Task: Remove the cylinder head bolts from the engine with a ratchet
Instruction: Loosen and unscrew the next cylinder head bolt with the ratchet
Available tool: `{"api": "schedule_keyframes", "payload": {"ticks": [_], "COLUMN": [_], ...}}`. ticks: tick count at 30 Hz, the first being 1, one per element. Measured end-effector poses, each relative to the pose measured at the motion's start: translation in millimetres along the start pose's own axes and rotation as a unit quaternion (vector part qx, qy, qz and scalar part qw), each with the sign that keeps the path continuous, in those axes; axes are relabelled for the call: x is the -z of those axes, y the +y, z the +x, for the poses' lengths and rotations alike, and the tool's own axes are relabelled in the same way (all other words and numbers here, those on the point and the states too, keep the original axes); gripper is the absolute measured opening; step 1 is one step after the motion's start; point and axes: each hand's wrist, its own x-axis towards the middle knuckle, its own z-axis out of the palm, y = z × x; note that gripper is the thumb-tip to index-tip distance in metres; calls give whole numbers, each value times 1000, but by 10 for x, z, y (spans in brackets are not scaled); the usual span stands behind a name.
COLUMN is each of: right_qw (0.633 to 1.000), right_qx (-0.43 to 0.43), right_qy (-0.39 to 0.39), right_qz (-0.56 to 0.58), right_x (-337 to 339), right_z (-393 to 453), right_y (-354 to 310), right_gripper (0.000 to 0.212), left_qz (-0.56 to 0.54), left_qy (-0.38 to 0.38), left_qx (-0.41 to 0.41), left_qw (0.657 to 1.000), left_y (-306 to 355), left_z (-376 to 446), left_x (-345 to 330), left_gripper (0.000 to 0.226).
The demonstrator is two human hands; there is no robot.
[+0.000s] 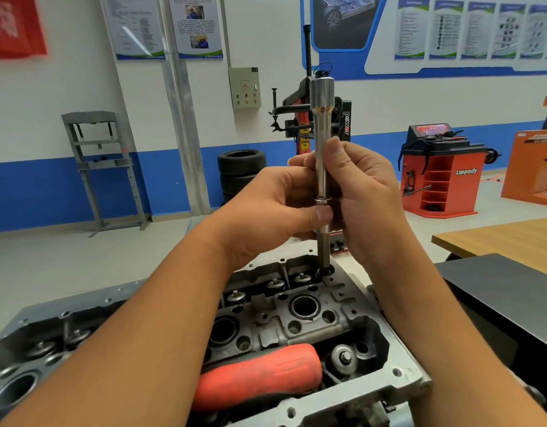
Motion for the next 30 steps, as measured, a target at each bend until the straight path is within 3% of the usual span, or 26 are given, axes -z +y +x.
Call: {"api": "schedule_keyframes", "payload": {"ticks": [3,6,11,16,19,24,30], "right_qw": [1000,999,999,1000,999,1000,1000], "right_qx": [0,24,5,-9,-28,19,6], "right_qy": [-1,16,12,-1,-9,8,-11], "right_qz": [28,-16,-30,-19,15,-19,-7], "right_x": [-1,11,0,-6,0,9,2], "right_z": [-5,-6,-2,-8,-3,-4,1], "right_y": [0,-2,-11,-12,-3,1,5], "right_gripper": [32,42,36,37,36,35,35], "left_qz": [34,43,34,2,28,95,16], "left_qy": [22,33,-14,-52,-26,13,-20], "left_qx": [-19,-17,21,36,33,9,26], "left_qw": [999,998,999,998,999,995,999], "left_y": [6,10,14,25,26,14,12], "left_z": [18,10,-6,-47,-36,-5,-18], "left_x": [-14,-9,-30,22,7,-16,0], "left_gripper": [32,39,23,28,28,31,27]}}
